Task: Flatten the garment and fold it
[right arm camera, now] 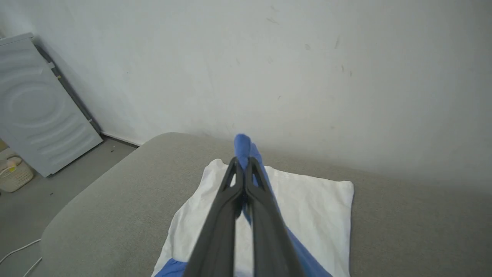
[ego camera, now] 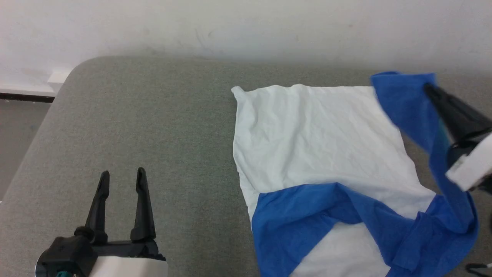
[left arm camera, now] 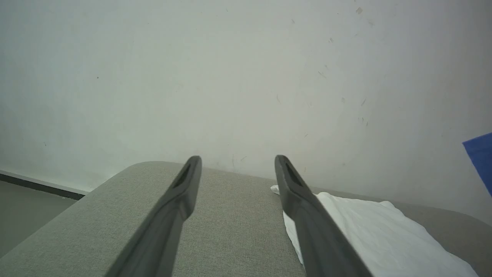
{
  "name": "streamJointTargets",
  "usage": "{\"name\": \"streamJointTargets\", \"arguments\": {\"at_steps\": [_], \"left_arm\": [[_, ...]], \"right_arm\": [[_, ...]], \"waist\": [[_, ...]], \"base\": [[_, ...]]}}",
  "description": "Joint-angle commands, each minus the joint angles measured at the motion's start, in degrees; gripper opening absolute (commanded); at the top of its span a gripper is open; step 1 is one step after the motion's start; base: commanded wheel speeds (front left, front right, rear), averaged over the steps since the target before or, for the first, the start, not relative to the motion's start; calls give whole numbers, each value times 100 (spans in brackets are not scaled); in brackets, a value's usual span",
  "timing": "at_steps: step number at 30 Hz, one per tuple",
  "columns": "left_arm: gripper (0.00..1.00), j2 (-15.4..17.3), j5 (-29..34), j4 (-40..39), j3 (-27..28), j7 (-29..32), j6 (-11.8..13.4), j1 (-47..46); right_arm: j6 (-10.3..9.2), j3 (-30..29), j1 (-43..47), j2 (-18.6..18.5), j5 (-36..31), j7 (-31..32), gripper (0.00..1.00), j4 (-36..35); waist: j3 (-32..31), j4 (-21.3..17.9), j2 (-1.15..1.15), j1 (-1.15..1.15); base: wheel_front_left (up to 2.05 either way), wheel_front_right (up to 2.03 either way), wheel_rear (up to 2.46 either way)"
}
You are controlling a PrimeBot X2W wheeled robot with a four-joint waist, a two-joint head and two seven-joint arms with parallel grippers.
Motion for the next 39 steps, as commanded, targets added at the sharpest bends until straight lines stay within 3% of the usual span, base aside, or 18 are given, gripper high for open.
{"name": "streamJointTargets", "arguments": {"at_steps": [1, 7, 16, 20, 28, 29, 30, 35, 39], "left_arm": [[100, 43, -52, 0, -8, 6, -37, -19], [100, 24, -50, 0, -57, -1, -30, -63], [100, -126, -4, 32, -211, -121, 10, -170], [100, -202, 6, 103, -293, -188, 1, -225], [100, -163, -16, 171, -303, -174, -21, -252], [100, -143, -14, 158, -297, -155, -23, -260], [100, -129, -13, 144, -296, -136, -24, -271], [100, -76, -11, 91, -325, -36, -37, -304], [100, -23, 8, 35, -325, 40, -29, -322]], "right_arm": [[-4, 283, -39, 112, -73, 32, 0, -49], [-4, 1565, 107, 481, -222, 23, 0, 192], [-4, 2976, 436, 330, -382, -353, 0, 1210], [-4, 3282, 527, 306, -507, -679, 0, 1834], [-4, 3467, 466, 787, -937, -1491, 0, 3350], [-4, 3417, 433, 876, -982, -1605, 9, 3526], [-4, 3440, 386, 945, -1035, -1693, 100, 3663], [-4, 3541, 142, 1155, -865, -2013, 100, 3782], [-4, 3451, 43, 892, -423, -1941, 100, 3172]], "waist": [[19, 124, 0, 0], [108, 385, 0, 0], [407, 756, 0, 0], [470, 886, 0, 0], [326, 1016, 0, 0], [312, 1008, 0, 0], [295, 994, 0, 0], [214, 819, 0, 0], [157, 612, 0, 0]], "base": [[0, 0, 0], [0, 0, 0], [0, 0, 0], [0, 0, 0], [0, 0, 0], [0, 0, 0], [0, 0, 0], [0, 0, 0], [0, 0, 0]]}}
